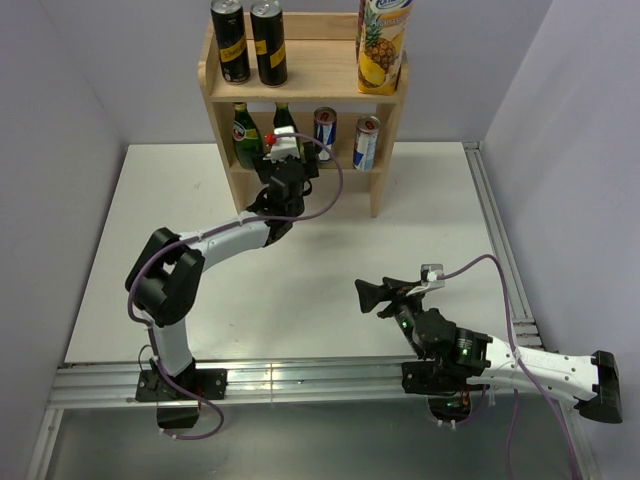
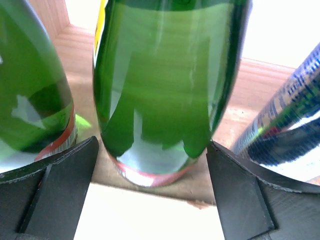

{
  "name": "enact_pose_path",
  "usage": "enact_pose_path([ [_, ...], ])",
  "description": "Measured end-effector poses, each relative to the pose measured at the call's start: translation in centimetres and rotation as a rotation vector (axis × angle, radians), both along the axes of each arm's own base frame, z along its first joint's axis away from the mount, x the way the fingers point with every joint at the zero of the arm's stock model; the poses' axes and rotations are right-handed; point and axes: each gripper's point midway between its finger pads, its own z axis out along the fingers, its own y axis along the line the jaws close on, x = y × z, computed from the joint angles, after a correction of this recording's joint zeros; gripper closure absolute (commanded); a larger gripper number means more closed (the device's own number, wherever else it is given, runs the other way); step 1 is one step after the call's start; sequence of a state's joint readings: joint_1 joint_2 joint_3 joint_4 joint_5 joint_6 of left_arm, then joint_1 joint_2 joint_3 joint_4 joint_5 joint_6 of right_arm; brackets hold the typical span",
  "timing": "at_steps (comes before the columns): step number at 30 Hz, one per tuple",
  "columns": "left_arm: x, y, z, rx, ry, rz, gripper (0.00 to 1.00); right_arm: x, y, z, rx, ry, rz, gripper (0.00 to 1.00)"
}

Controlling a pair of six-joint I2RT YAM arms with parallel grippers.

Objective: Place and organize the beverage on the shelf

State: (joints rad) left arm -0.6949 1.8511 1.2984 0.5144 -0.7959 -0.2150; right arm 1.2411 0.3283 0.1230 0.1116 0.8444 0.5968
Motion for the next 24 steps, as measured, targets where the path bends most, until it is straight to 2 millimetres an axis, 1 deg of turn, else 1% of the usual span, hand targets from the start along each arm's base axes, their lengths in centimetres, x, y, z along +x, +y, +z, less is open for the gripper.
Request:
enact_pose_path([
  [14, -3.0, 0.0, -0.3, 0.004, 0.003, 0.015, 0.03, 0.0, -0.1, 0.2, 0.013, -0.005, 0.000, 0.09],
  [16, -3.5, 0.1, -1.1, -0.003, 0.017, 0.019, 0.03, 0.0, -0.1, 0.3, 0.016, -0.006, 0.000, 0.09],
  [19, -4.1, 0.4, -1.4, -0.034, 0.015, 0.024, 0.03, -0.1, -0.1, 0.1, 0.016, -0.005, 0.001, 0.09],
  [20, -4.6, 0.8, -2.0, -0.015, 0.034, 0.029, 0.03, -0.1, -0.1, 0.1, 0.016, -0.005, 0.001, 0.09],
  [22, -5.6, 1.5, -4.0, 0.027, 0.079, 0.033, 0.03, -0.1, -0.1, 0.0, 0.013, -0.005, 0.000, 0.09],
  [24, -7.1, 2.3, -6.5, 0.077, 0.132, 0.033, 0.03, -0.1, -0.2, 0.0, 0.011, -0.004, 0.000, 0.09],
])
